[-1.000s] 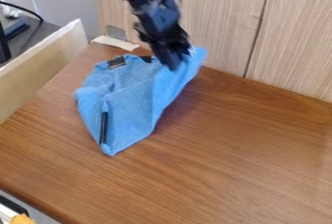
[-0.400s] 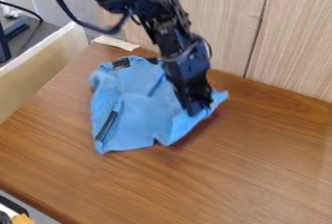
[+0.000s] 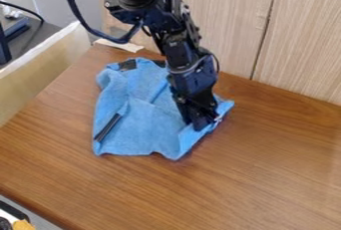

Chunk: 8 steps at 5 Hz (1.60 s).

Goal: Unfold the cloth from top left to bottom right

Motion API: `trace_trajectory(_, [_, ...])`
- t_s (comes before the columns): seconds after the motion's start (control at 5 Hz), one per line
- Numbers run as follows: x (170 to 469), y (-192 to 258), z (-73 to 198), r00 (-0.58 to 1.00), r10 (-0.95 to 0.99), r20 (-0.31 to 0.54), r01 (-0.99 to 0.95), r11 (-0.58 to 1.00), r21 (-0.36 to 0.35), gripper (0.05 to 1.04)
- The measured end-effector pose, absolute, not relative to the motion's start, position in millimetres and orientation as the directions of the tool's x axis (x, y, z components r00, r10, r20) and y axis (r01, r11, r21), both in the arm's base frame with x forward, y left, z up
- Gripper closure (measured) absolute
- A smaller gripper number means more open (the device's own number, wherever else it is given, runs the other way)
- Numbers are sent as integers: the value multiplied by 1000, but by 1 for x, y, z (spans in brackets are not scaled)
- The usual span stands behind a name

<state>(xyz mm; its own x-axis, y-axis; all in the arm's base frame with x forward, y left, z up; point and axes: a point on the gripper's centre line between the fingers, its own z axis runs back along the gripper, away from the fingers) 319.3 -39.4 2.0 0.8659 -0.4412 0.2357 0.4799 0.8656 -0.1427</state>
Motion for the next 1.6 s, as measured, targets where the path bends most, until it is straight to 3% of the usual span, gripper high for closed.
trace_trajectory(0.2, [320, -39, 2, 861, -446, 245, 487, 862, -140, 274])
trace_trajectory(0.4, [322, -38, 3, 863, -437, 253, 480, 865, -143, 79])
trace_trajectory(0.6, [319, -36, 8, 863, -429, 265, 478, 865, -156, 80])
trace_trajectory(1.2, [320, -42, 87, 776, -433, 458, 531, 841, -103, 84])
trace_trajectory(1.4, [316, -38, 106, 765, -415, 492, 531, 840, -116, 84])
trace_trajectory(1.6, [316, -38, 106, 761, -421, 494, 536, 837, -112, 84])
